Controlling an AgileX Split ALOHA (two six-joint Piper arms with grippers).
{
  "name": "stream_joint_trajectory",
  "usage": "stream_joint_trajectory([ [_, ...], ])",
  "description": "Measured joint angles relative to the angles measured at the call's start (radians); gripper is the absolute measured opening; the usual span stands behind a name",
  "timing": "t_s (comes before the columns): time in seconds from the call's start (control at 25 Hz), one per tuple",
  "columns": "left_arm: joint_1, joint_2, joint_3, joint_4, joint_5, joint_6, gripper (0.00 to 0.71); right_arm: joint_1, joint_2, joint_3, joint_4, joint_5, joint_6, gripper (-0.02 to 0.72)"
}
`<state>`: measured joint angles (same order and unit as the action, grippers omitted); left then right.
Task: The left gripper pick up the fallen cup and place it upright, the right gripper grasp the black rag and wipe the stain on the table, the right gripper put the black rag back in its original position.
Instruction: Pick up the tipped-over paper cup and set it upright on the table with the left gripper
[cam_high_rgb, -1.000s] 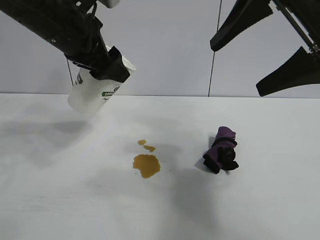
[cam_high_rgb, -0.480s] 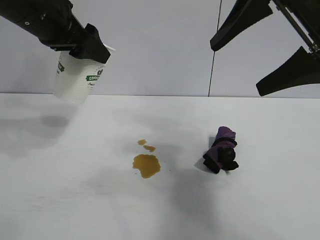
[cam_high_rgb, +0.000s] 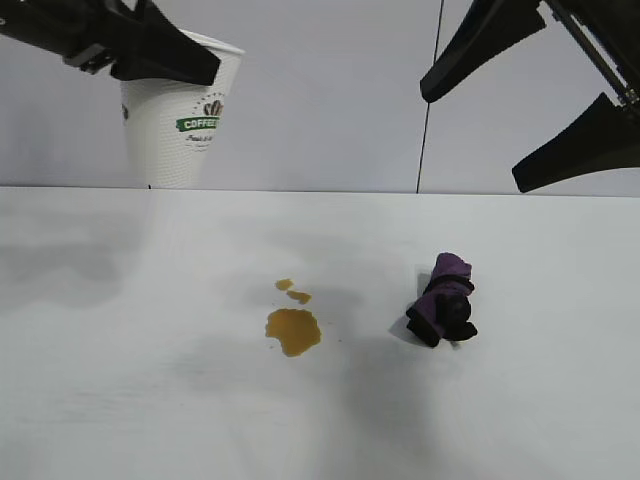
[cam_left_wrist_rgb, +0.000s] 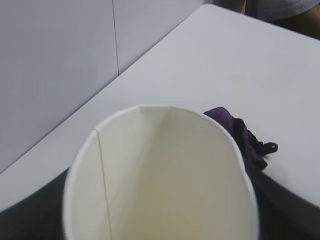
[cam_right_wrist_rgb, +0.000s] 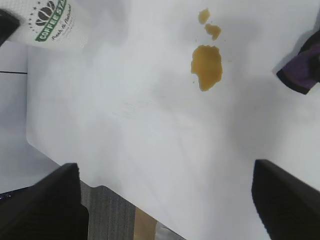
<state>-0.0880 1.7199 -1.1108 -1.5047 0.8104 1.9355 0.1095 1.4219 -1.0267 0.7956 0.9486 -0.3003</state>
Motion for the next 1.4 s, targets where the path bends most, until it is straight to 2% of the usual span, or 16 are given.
stream_joint_trajectory([
  [0.12,0.074,0.0,0.109,-0.121,0.047,0.155,0.517,0.0,0.0,0.0,0.0,0.0,0.0,0.644],
  [0.28,0.123,0.0,0.236,-0.17,0.071,0.368,0.517,0.0,0.0,0.0,0.0,0.001,0.0,0.644],
  [0.44,0.123,0.001,0.294,-0.171,0.082,0.453,0.517,0.0,0.0,0.0,0.0,-0.002,0.0,0.644],
  [1.04,0.123,0.194,0.299,-0.191,0.136,0.495,0.517,0.0,0.0,0.0,0.0,-0.004,0.0,0.644],
  [1.4,0.123,0.202,0.299,-0.193,0.16,0.56,0.517,0.0,0.0,0.0,0.0,-0.004,0.0,0.644],
])
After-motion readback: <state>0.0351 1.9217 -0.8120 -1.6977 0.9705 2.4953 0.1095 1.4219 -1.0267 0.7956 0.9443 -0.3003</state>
